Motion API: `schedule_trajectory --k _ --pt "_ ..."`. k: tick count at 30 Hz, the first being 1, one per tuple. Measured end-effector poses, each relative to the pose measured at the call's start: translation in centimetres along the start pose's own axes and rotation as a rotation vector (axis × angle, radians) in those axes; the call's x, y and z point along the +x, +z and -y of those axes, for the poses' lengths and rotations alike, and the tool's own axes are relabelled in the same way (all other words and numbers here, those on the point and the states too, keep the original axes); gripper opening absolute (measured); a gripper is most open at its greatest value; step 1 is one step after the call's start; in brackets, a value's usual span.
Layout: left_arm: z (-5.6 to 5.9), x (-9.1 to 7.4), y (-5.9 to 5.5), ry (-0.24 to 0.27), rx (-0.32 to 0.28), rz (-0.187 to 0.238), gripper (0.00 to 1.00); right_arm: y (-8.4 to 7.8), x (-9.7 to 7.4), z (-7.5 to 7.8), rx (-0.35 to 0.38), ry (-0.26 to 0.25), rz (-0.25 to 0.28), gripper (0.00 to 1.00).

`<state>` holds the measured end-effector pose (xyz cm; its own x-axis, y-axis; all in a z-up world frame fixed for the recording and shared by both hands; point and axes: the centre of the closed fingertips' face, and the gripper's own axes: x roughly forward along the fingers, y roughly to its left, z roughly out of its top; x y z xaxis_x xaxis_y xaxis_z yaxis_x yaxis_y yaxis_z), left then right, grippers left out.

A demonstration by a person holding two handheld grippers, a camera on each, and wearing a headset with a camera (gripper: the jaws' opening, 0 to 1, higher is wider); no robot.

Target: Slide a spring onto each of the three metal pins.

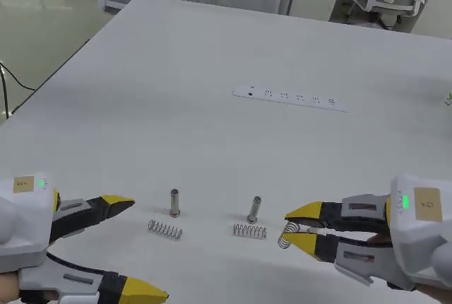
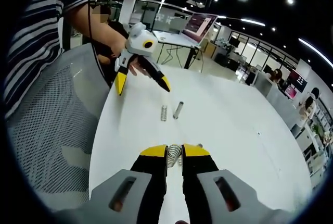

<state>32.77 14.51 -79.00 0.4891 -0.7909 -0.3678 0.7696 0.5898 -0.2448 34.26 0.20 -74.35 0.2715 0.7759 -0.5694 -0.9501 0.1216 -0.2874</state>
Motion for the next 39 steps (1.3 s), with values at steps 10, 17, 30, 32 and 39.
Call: schedule_trajectory --k 10,17,30,32,39 --pt "-0.8 -0.6 0.2 0.036 -0.015 0.025 0.98 -0.8 -0.5 0.8 0.015 -0.019 -0.017 0.07" --pt "-1.1 -0.9 0.1 0.05 -0.02 0.03 0.98 -1.5 -1.1 1.3 0.029 -0.041 -0.031 0.07" --pt "-1.1 -1.5 0.0 0.068 -0.03 0.039 0.98 -2.9 -2.2 3.8 0.076 -0.106 -0.039 0.07" --pt "-1.1 -1.6 -0.1 0.071 -0.032 0.041 0.98 -3.3 -2.3 4.3 0.077 -0.121 -0.051 0.07" --pt "-1.2 -1.7 -0.1 0.076 -0.038 0.041 0.98 -4.8 -2.9 5.8 0.108 -0.158 -0.07 0.07"
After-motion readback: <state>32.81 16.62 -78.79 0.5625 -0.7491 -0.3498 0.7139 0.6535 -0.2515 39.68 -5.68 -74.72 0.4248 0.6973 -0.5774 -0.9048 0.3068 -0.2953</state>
